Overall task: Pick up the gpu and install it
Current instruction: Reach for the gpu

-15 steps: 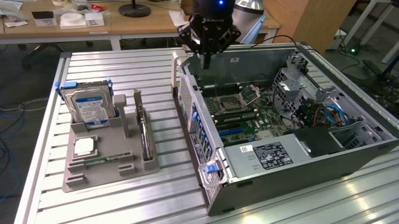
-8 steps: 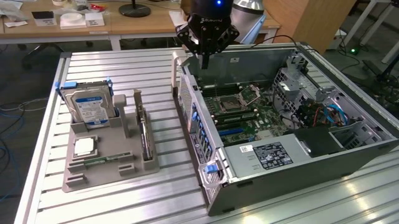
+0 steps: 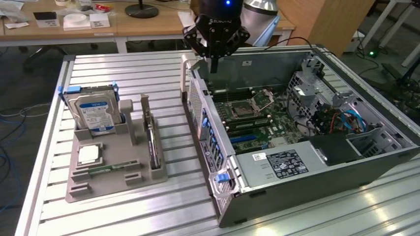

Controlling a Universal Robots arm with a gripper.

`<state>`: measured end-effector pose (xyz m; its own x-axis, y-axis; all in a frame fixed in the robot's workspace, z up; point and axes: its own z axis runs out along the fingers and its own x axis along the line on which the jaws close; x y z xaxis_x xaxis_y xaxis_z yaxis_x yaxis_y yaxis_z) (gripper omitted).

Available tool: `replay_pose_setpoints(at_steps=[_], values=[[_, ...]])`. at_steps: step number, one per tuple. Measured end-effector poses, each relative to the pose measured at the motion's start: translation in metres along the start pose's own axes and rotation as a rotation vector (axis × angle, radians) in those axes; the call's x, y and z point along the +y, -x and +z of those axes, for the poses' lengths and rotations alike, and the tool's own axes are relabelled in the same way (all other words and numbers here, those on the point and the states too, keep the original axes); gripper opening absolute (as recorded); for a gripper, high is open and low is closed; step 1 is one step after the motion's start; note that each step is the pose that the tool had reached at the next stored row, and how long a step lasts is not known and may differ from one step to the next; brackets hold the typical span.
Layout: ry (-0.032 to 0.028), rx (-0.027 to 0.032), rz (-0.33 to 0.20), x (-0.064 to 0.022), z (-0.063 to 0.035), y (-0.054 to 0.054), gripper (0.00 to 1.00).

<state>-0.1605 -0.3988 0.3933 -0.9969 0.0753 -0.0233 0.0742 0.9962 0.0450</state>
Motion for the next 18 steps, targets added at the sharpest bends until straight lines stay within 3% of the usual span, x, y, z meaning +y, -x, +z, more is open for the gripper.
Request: replay_pose_setpoints(at_steps=[13,18], values=[[-0.0001,0.0001,0.0,-0.0006,-0.0003,-0.007,0.11],[0.0001,0.0,0.0,-0.0013,-0.0004,-0.017,0.11]])
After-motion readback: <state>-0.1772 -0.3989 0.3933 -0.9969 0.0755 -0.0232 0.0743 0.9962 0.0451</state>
